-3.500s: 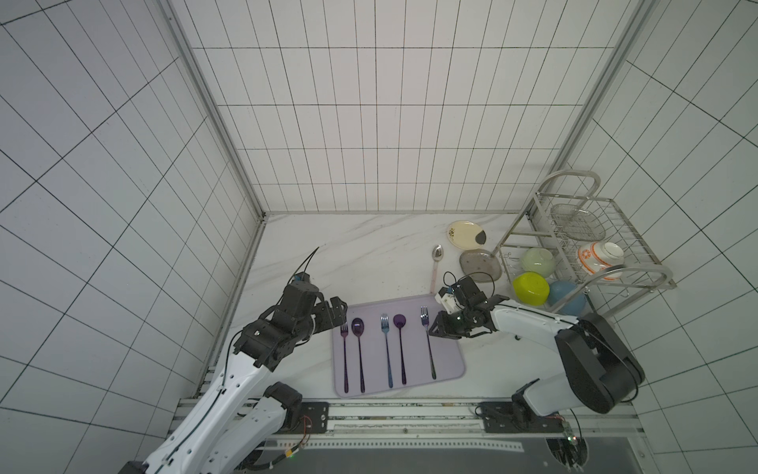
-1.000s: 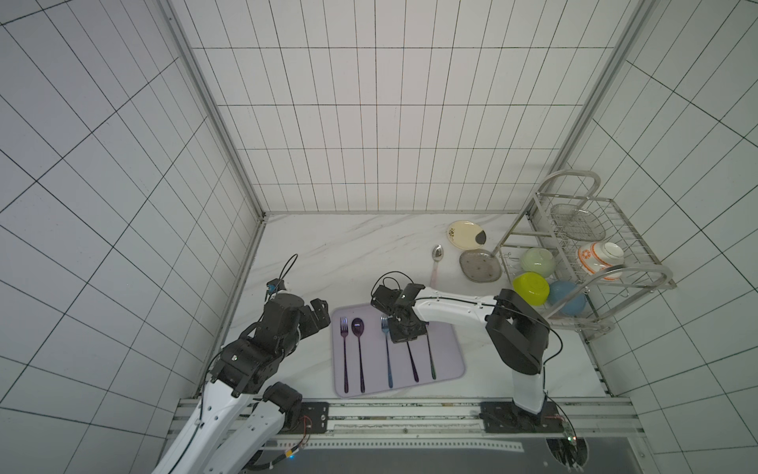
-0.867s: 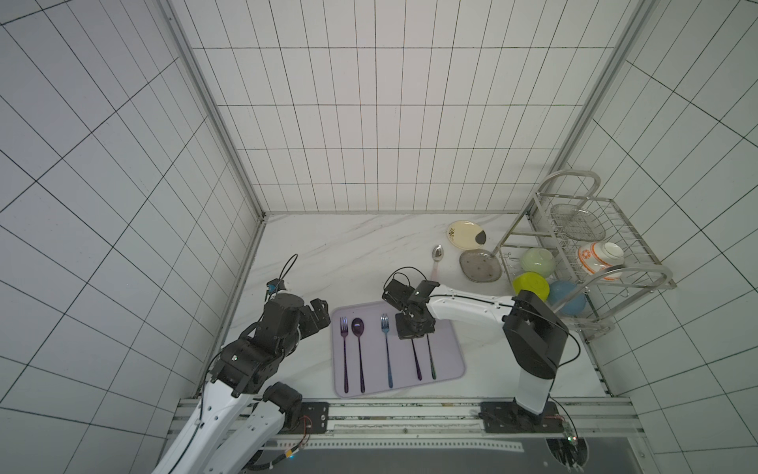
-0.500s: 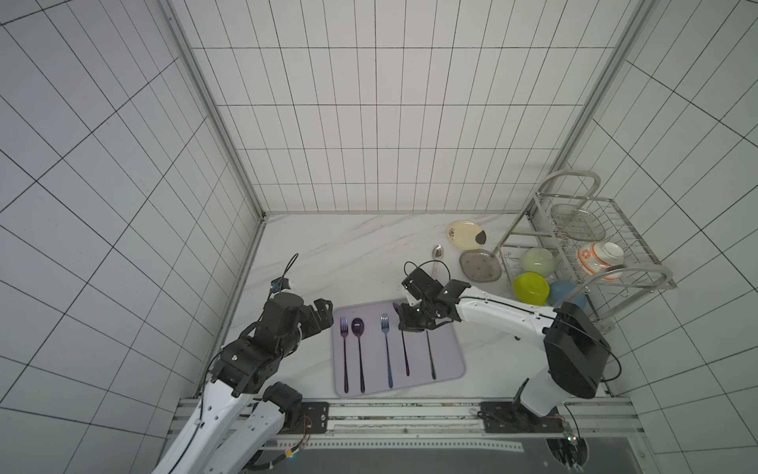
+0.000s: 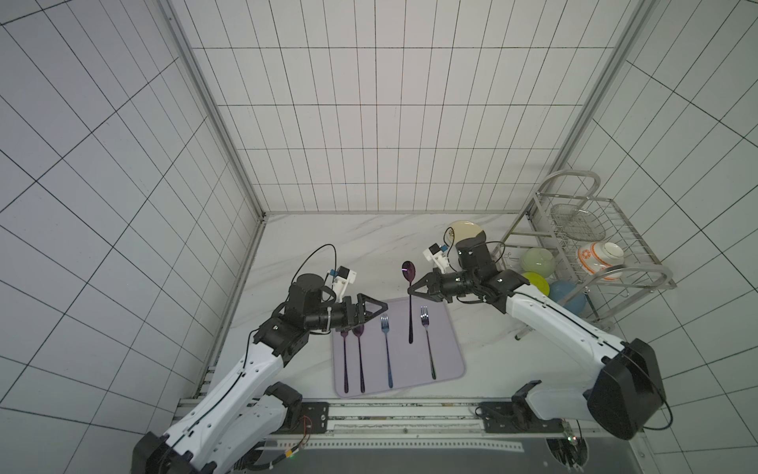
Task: Set the spoon and fork side by side
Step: Pick up the spoon from the tray.
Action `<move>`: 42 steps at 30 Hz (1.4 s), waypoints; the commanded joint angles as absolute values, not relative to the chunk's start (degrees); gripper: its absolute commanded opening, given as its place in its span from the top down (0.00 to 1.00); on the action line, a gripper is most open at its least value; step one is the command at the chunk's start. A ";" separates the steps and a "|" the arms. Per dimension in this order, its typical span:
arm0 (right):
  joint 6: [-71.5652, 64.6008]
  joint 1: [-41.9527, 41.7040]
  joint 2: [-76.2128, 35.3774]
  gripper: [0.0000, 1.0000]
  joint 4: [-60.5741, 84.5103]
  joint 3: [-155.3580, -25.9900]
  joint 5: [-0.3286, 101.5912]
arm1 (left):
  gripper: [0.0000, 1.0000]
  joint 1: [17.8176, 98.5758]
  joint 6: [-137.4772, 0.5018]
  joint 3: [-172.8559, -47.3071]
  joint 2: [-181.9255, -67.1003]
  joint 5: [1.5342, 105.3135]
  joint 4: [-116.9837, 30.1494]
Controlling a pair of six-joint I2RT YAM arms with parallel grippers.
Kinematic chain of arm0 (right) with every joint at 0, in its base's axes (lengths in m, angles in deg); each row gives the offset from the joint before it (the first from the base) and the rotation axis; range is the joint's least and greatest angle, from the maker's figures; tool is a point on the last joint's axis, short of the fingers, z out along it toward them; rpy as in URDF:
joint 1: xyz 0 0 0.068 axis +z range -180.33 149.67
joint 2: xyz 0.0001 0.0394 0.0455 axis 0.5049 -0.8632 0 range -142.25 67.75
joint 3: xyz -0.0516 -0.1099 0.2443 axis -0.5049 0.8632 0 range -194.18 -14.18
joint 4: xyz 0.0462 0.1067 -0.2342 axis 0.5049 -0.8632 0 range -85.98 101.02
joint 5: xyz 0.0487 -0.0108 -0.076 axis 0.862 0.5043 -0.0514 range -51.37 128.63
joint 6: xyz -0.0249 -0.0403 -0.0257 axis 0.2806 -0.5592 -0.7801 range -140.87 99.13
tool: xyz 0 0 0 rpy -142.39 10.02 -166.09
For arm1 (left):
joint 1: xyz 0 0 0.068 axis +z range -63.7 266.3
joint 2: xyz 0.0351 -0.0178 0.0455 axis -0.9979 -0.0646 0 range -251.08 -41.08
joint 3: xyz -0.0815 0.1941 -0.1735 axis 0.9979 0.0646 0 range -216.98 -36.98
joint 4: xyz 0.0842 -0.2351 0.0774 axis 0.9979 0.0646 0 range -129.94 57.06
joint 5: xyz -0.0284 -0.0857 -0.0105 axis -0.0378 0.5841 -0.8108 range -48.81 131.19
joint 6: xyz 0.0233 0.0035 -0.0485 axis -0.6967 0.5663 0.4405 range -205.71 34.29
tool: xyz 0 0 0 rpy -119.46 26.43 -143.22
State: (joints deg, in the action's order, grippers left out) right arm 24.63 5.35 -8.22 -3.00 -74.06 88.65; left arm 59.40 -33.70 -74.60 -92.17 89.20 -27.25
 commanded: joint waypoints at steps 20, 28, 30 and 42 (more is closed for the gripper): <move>35.41 2.09 -5.70 1.00 12.39 -75.94 100.07 | 0.61 48.73 -26.38 -82.97 -106.35 94.73 -50.69; 36.46 3.49 -5.42 1.00 14.25 -75.11 98.53 | 0.87 48.64 -26.85 -83.08 -107.11 94.00 -48.89; 36.48 3.99 -5.30 1.00 14.20 -74.80 97.82 | 0.96 48.65 -27.39 -83.22 -107.03 93.93 -47.91; 29.50 9.16 -2.00 0.72 0.80 -75.58 81.30 | 1.00 48.72 -33.61 -82.51 -104.67 87.47 -34.99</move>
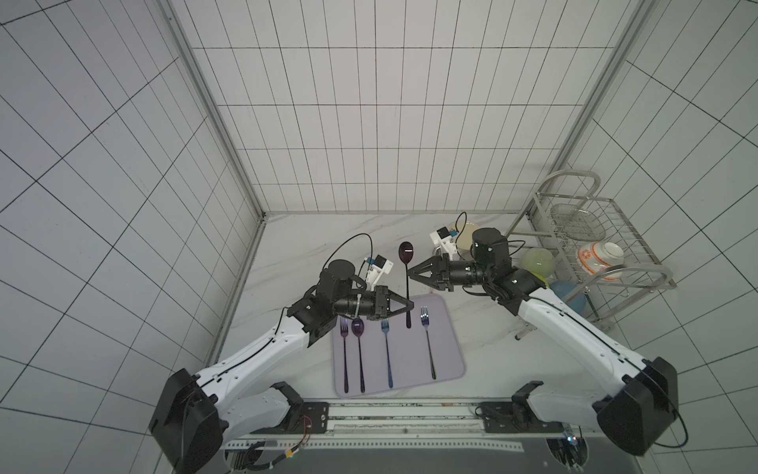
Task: Set the spoon and fork side by side
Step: Pick up the spoon from the tray.
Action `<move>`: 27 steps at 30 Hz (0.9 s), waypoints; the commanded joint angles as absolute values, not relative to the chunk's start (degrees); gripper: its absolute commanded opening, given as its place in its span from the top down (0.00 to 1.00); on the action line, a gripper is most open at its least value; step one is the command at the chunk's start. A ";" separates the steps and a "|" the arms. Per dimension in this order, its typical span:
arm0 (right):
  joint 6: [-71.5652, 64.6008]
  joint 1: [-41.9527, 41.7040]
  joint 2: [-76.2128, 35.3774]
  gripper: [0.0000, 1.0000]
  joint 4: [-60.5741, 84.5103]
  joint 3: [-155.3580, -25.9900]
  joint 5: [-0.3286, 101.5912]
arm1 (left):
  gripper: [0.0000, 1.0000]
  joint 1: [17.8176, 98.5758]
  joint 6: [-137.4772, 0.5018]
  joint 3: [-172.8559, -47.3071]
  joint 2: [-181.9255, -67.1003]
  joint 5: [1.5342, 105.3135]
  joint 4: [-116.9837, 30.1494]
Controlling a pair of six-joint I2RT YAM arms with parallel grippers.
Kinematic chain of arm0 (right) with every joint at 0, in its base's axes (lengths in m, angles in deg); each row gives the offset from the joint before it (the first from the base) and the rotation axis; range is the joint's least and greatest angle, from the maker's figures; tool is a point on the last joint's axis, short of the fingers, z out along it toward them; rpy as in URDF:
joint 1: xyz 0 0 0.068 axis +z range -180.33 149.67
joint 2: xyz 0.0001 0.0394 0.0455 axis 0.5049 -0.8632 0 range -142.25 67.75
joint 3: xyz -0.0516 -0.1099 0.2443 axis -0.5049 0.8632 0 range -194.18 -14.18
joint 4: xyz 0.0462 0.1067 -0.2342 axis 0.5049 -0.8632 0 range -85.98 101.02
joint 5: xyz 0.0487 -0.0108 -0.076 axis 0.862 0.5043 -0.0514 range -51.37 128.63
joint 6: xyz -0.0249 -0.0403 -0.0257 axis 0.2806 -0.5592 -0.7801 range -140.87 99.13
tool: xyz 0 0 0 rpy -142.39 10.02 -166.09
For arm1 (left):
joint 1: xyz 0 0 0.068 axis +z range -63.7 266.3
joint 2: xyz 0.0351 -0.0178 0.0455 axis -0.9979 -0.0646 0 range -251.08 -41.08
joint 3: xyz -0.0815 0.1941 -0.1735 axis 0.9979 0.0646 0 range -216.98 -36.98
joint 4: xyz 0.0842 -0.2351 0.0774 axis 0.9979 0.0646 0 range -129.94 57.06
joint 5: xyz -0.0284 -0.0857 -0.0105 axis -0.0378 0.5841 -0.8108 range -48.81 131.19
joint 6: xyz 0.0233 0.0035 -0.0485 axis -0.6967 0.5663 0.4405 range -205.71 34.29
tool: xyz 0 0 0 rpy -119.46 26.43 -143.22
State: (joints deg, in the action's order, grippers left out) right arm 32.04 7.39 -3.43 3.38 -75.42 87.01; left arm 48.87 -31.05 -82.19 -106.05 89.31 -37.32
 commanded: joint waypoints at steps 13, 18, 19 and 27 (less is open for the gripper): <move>25.34 13.79 -1.47 0.67 -9.55 -75.58 67.47 | 1.00 48.94 -36.24 -81.22 -104.19 87.29 -31.75; 24.08 14.41 -3.38 0.67 -9.92 -75.07 70.19 | 1.00 48.78 -37.92 -79.70 -103.87 88.87 -31.82; 23.72 14.70 -4.01 0.68 -9.39 -75.32 70.90 | 1.00 48.80 -38.10 -79.44 -103.66 89.22 -31.98; 23.23 15.28 -5.93 0.72 -5.12 -75.25 74.41 | 1.00 48.75 -38.76 -78.29 -103.05 90.76 -32.28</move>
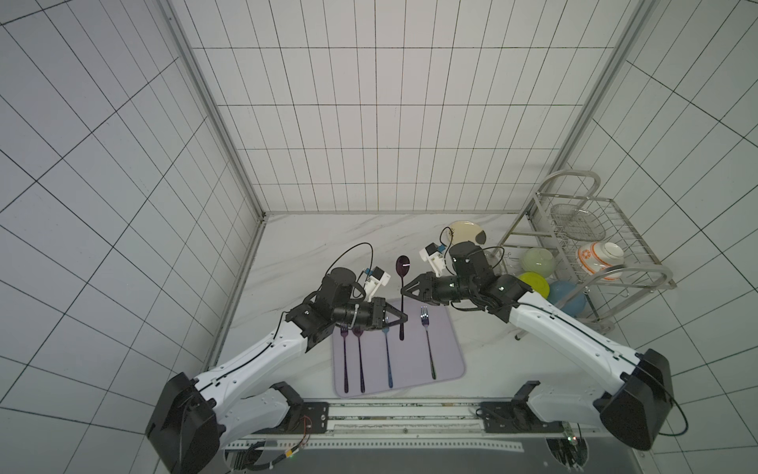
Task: Set the spoon and fork side by side
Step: Pick up the spoon from the tray, then place the spoon on the tray.
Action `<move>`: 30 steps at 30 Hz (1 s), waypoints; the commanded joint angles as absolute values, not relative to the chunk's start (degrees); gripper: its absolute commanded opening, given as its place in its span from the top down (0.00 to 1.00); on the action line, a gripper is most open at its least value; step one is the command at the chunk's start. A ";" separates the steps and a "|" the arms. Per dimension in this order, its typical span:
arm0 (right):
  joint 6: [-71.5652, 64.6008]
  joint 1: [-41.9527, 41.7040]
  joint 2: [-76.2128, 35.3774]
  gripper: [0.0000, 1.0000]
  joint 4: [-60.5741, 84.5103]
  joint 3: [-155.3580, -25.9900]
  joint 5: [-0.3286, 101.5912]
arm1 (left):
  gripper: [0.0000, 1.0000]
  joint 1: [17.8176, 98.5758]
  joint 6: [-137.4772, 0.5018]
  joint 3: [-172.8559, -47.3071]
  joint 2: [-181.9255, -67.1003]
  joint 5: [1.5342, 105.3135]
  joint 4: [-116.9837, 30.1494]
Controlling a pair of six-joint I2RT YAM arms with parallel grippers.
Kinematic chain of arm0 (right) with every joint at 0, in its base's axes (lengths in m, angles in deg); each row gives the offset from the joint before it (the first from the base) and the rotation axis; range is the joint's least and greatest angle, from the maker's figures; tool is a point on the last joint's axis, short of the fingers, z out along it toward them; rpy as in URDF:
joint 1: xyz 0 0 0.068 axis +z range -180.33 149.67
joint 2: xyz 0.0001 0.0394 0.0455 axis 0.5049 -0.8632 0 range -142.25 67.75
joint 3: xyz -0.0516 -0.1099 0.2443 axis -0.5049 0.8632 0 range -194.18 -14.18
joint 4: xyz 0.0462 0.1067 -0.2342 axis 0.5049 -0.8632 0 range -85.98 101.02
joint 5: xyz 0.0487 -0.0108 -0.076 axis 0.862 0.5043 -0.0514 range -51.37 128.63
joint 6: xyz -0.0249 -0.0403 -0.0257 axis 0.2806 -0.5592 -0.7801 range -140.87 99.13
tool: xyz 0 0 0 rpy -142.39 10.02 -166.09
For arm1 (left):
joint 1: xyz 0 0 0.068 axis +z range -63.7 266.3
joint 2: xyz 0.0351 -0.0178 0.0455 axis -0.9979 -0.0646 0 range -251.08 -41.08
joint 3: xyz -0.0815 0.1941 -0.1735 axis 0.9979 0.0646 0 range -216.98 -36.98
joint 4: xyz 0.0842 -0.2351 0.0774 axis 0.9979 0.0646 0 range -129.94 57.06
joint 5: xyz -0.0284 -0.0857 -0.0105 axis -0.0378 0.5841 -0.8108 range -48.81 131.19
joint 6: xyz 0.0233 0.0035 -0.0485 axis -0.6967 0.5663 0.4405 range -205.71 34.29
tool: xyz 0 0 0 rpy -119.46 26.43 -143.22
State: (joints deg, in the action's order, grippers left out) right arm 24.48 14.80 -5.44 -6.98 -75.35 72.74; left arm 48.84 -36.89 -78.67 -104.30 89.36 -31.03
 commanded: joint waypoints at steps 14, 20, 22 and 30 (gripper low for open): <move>25.00 15.58 -7.44 1.00 -3.22 -74.45 75.24 | 1.00 48.76 -39.24 -77.83 -102.27 89.49 -31.23; 22.17 12.95 -5.80 1.00 -3.12 -70.46 80.24 | 0.58 52.40 -46.19 -80.82 -97.05 83.74 -16.22; 19.65 11.84 -5.41 1.00 -5.16 -68.68 81.53 | 0.36 56.22 -47.47 -81.28 -93.89 82.09 -11.11; 20.68 13.65 -6.58 1.00 7.12 -55.08 84.38 | 0.11 63.32 -52.32 -85.23 -82.13 62.50 7.71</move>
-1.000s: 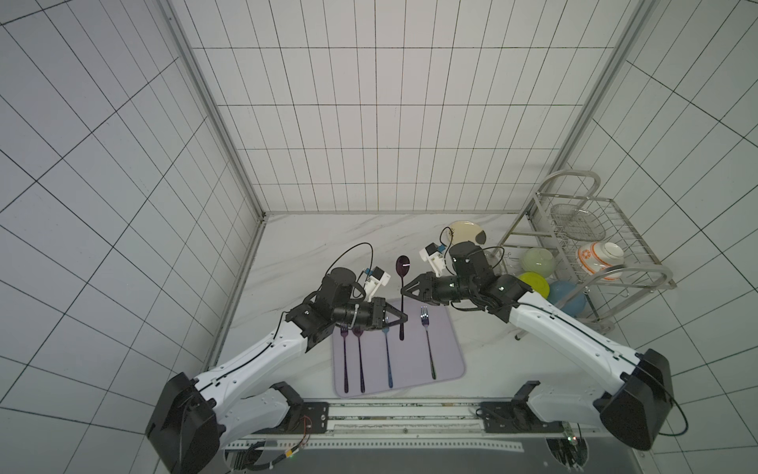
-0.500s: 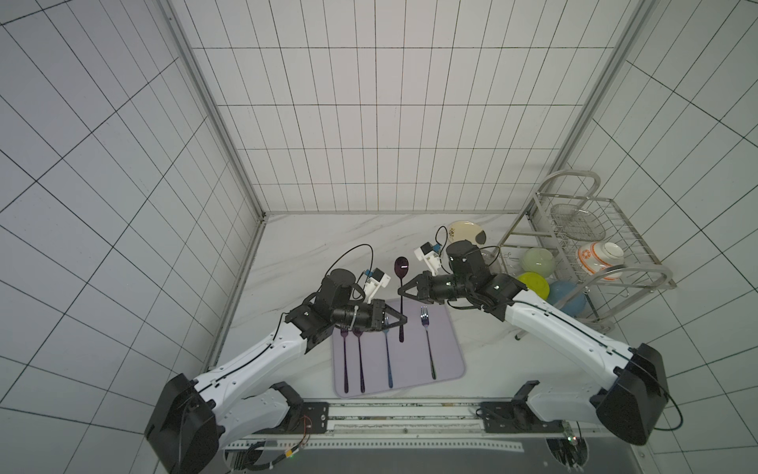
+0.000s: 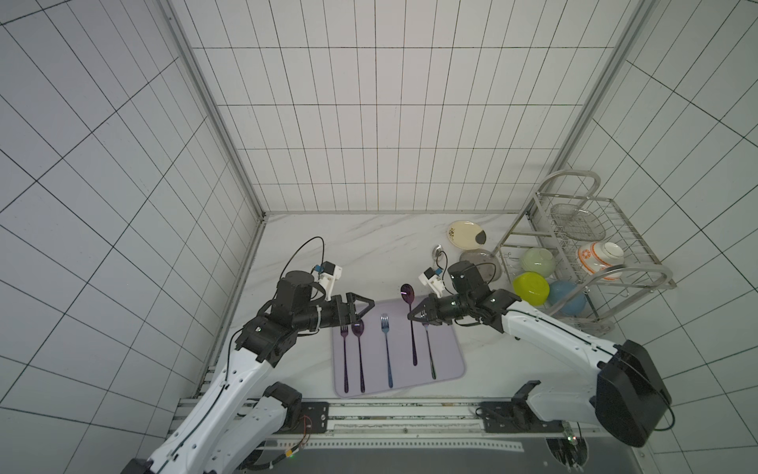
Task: Set the spoon and fork side by side
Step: Place the spoon on the tray.
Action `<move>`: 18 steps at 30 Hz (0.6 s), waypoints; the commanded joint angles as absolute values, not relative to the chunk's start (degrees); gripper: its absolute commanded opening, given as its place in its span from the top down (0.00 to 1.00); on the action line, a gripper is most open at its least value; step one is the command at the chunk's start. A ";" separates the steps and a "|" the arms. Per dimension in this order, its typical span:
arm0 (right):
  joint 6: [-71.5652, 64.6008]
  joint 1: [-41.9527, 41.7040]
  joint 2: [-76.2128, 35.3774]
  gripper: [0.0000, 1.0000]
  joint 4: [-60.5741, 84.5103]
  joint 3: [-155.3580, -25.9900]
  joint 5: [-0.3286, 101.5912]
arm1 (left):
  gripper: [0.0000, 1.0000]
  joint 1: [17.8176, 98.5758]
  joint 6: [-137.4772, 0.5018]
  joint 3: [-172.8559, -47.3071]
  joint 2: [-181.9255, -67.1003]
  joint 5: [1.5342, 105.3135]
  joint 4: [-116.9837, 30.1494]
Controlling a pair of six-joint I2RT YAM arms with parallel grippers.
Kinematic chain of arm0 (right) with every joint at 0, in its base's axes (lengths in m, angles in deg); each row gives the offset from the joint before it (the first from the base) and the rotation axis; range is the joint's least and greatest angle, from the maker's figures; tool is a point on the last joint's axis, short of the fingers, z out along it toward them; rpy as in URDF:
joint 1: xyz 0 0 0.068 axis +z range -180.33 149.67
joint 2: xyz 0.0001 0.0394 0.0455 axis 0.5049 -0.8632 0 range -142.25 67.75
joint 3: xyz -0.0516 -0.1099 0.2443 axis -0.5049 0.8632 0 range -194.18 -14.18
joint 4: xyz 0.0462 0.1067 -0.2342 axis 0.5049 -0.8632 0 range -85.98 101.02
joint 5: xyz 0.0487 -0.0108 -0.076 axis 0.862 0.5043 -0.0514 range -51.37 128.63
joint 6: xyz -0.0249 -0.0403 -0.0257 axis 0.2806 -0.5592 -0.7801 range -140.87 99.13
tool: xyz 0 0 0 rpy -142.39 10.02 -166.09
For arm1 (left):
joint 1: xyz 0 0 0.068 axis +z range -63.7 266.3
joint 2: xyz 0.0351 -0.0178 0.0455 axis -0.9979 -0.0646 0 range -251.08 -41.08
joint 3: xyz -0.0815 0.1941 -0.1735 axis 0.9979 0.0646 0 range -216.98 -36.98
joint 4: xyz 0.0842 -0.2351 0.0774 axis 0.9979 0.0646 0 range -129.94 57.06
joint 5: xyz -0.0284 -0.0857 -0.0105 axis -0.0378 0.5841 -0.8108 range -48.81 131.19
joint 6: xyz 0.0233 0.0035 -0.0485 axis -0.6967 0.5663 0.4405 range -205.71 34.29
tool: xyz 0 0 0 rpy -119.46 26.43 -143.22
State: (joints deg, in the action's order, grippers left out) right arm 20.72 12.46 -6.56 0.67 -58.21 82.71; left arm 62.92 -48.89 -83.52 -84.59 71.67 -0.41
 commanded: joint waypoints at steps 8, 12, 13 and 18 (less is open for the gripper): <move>24.18 17.53 -14.81 1.00 21.76 -47.73 79.33 | 0.10 63.35 -52.34 -84.12 -81.98 61.60 9.04; 24.89 17.88 -19.50 1.00 26.31 -47.85 78.37 | 0.09 63.30 -52.92 -83.77 -81.88 61.70 9.52; 24.85 17.84 -20.44 1.00 27.00 -47.85 78.24 | 0.09 63.32 -52.92 -83.70 -81.88 61.86 9.54; 25.00 18.16 -24.42 1.00 29.55 -47.95 78.36 | 0.08 63.28 -52.84 -83.40 -81.89 62.01 9.46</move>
